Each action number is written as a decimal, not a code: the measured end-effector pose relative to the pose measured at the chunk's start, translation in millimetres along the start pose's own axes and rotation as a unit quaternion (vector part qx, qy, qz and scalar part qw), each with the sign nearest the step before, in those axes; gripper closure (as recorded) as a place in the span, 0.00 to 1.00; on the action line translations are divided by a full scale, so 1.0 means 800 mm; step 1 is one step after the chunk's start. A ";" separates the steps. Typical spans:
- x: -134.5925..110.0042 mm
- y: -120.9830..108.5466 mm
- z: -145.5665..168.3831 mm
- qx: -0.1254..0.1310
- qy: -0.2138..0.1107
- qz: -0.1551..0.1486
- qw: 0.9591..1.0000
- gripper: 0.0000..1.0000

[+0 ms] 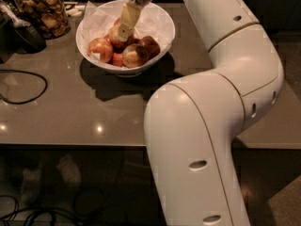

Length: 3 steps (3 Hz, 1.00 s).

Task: Pick apple from white bowl

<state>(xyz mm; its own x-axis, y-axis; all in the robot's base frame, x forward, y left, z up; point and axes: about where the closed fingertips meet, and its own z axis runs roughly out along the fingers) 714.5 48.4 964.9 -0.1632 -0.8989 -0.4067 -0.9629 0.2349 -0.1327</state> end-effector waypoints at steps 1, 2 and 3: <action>-0.007 -0.001 0.010 -0.006 -0.002 0.003 1.000 0.26; -0.013 -0.002 0.018 -0.010 -0.003 0.006 1.000 0.27; -0.011 -0.003 0.026 -0.016 -0.003 0.015 1.000 0.28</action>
Offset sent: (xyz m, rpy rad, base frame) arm -0.0104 -0.0065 -0.0032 -0.0738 0.1567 0.0265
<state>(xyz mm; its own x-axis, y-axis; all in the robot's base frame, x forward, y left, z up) 722.4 63.8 950.2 -0.1903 -0.8894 -0.4157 -0.9643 0.2487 -0.0908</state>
